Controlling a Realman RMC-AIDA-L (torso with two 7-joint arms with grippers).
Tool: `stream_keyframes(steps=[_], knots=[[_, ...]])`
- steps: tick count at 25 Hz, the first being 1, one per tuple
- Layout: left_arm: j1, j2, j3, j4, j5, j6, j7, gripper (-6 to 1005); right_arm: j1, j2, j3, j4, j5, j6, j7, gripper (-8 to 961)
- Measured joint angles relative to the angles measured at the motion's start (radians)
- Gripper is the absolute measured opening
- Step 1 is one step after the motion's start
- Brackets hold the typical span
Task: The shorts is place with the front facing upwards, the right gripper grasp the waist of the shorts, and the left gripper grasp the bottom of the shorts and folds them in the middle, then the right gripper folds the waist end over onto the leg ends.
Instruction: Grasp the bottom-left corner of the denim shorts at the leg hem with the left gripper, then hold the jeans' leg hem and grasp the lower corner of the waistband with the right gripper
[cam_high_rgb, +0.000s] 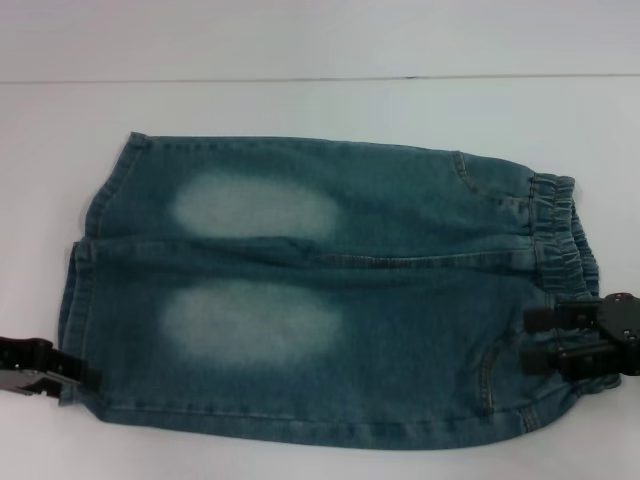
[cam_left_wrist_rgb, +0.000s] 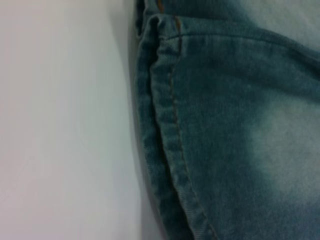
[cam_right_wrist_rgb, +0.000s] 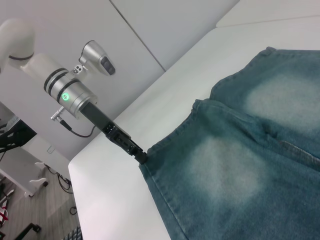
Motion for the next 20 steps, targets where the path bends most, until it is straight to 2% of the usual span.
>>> stream_keyframes(steps=[6, 11, 14, 18, 20], knots=[[-0.002, 0.0, 0.002, -0.001, -0.006, -0.002, 0.005, 518, 0.001, 0.0, 0.0, 0.001, 0.0, 0.001, -0.001, 956], [-0.002, -0.002, 0.002, -0.002, -0.006, -0.004, 0.012, 275, 0.004, 0.0, 0.0, 0.001, 0.0, 0.001, -0.001, 956], [-0.003, -0.003, 0.002, -0.003, -0.01, -0.006, 0.018, 82, 0.006, 0.0, 0.0, 0.0, 0.002, 0.001, 0.002, 956], [-0.007, -0.004, 0.002, -0.007, -0.018, -0.006, 0.026, 85, 0.021, -0.011, 0.026, -0.001, 0.006, 0.0, 0.065, 955], [-0.012, -0.004, 0.002, -0.009, -0.02, -0.007, 0.027, 86, 0.038, -0.028, 0.049, -0.004, 0.004, -0.005, 0.138, 954]])
